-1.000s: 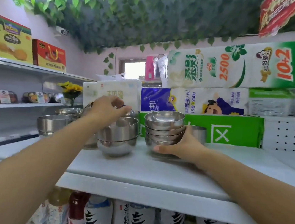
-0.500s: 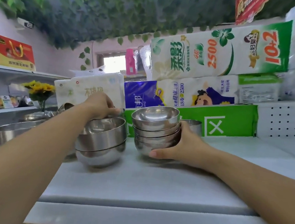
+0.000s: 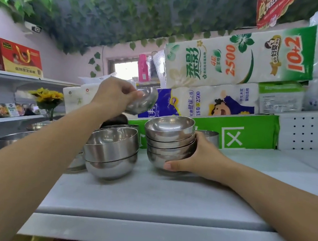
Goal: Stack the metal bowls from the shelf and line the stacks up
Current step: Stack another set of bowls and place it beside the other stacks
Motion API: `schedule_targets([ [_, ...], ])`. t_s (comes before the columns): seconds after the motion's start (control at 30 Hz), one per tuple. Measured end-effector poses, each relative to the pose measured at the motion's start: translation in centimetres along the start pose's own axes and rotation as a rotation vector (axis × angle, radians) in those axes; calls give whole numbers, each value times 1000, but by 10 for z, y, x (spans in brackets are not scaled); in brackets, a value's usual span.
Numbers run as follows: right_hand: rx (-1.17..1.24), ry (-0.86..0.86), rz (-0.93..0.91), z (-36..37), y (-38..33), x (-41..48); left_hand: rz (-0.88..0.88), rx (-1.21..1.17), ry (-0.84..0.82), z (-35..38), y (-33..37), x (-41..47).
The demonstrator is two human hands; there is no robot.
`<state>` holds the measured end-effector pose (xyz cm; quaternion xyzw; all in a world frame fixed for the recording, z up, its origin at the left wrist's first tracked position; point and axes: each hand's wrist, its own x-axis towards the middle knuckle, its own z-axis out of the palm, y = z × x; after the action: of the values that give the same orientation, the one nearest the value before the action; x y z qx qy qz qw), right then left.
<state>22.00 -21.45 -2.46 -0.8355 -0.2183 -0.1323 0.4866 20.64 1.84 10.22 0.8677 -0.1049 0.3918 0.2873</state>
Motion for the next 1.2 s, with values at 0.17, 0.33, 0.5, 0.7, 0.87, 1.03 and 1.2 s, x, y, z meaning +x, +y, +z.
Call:
schedule_targets([
  [0.17, 32, 6, 1, -1, 0, -1, 228, 3, 37, 5, 32, -30],
  [0.33, 68, 3, -9, -3, 3, -3, 314, -6, 29, 21, 36, -61],
  [0.5, 78, 14, -17, -4, 1, -6, 315, -13, -122, 31, 34, -73],
  [0.7, 97, 16, -24, -6, 2, -9, 128, -24, -283, 37, 35, -78],
  [0.87, 114, -2, -12, -10, 2, -14, -56, -150, -318, 45, 34, -73],
  [1.03, 144, -33, 2, -20, -8, -24, -96, -272, -281, 48, 40, -72],
  [1.2, 198, -79, -16, -36, -22, -30, -115, -391, -205, 47, 50, -70],
])
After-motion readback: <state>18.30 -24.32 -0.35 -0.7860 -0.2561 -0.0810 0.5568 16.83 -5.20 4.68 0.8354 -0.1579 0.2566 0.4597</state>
